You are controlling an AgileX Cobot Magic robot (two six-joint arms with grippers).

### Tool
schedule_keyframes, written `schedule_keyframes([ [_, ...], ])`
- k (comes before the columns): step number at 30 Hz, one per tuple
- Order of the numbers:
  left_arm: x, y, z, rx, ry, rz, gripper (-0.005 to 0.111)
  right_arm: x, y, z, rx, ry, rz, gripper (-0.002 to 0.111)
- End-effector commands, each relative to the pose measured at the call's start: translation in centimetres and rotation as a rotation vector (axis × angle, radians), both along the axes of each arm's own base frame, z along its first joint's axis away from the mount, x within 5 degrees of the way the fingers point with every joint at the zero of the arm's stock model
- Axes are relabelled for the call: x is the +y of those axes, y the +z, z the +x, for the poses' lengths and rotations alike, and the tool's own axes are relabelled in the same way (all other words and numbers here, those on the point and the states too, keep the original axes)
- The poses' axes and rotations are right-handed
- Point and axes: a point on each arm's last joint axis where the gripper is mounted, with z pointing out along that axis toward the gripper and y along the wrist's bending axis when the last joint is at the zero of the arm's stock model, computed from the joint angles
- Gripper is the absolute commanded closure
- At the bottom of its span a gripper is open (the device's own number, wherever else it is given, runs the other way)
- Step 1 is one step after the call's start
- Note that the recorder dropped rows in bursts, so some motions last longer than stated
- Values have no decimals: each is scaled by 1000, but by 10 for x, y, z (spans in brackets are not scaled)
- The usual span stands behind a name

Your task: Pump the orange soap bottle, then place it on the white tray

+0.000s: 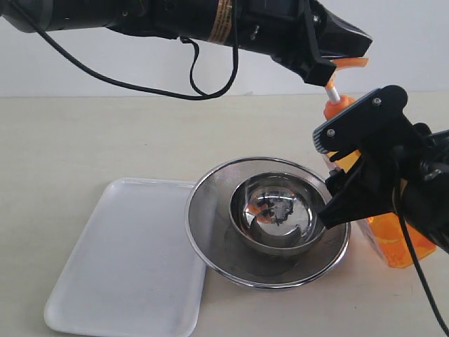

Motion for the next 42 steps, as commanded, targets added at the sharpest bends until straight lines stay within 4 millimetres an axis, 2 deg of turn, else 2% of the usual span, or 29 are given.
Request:
schedule_keyframes([
  [1, -1, 3, -10, 7, -75, -4, 102, -1, 9, 3, -67, -4, -43, 108],
  [6, 0, 7, -18, 57, -132, -17, 102, -1, 9, 3, -67, -4, -43, 108],
  [11, 3, -4, -20, 103, -121, 2, 102, -2, 9, 3, -74, -8, -56, 108],
  [21, 22, -1, -29, 95, -72, 17, 102, -4, 10, 4, -81, -18, -63, 108],
  [28, 29, -19, -30, 130, -46, 54, 102, -4, 10, 4, -86, -22, -71, 108],
  [31, 30, -18, -31, 123, -49, 55, 102, -4, 10, 4, -86, -22, -71, 108],
  [35, 33, -5, -36, 96, -53, 37, 102, -4, 10, 4, -86, -22, -71, 108],
  [42, 46, 39, -53, -2, -39, -21, 102, -4, 10, 4, -86, -25, -65, 108],
])
